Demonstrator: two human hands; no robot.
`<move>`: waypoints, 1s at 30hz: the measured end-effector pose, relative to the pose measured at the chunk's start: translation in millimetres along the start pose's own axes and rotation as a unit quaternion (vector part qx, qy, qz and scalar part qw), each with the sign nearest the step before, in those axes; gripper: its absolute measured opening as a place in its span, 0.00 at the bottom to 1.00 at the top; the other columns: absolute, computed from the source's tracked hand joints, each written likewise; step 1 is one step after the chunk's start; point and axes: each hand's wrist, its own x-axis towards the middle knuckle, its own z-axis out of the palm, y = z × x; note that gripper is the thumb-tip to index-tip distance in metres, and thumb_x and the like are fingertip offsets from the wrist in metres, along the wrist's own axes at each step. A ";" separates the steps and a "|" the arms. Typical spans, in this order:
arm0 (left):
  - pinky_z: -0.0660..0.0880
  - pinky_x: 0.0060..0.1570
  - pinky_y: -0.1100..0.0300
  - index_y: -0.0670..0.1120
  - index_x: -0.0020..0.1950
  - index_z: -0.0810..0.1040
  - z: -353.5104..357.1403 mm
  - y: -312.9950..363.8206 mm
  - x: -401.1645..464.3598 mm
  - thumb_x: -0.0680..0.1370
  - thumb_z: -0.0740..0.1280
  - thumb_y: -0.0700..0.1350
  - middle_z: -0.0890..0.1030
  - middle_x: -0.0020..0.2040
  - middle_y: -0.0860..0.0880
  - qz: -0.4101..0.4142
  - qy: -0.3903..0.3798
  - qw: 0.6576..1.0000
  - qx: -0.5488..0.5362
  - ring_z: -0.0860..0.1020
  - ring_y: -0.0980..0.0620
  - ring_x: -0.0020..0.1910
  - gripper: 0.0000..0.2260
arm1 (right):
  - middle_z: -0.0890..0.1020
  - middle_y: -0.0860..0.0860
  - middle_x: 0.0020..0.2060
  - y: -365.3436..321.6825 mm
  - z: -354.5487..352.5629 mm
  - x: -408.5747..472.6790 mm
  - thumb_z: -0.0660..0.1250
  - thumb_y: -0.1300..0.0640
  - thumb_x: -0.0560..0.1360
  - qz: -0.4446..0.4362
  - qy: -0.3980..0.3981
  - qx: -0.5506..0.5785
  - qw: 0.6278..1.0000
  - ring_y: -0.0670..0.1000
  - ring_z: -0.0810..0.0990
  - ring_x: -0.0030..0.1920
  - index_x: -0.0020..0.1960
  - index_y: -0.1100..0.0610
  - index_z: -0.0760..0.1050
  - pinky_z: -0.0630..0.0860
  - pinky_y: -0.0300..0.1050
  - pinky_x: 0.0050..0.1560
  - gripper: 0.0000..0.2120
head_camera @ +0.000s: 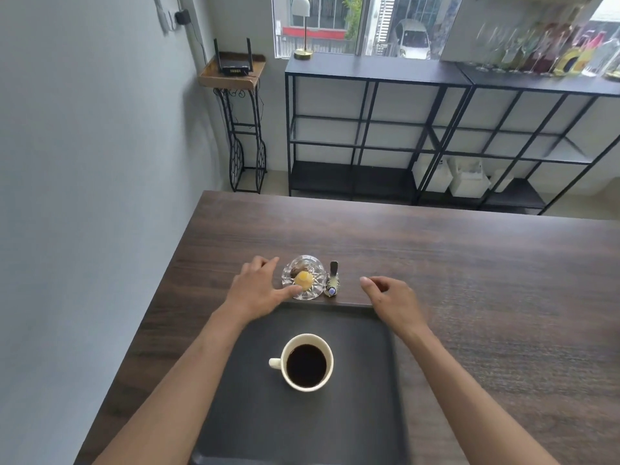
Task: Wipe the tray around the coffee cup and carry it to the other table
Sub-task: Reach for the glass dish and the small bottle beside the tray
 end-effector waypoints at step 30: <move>0.70 0.63 0.42 0.53 0.75 0.64 23.9 -14.6 50.8 0.60 0.70 0.78 0.71 0.72 0.53 -0.057 0.039 0.997 0.033 0.71 0.46 0.68 0.50 | 0.85 0.44 0.30 -36.3 67.3 65.7 0.72 0.40 0.70 0.041 -0.124 0.014 0.991 0.42 0.80 0.32 0.34 0.43 0.86 0.73 0.40 0.35 0.10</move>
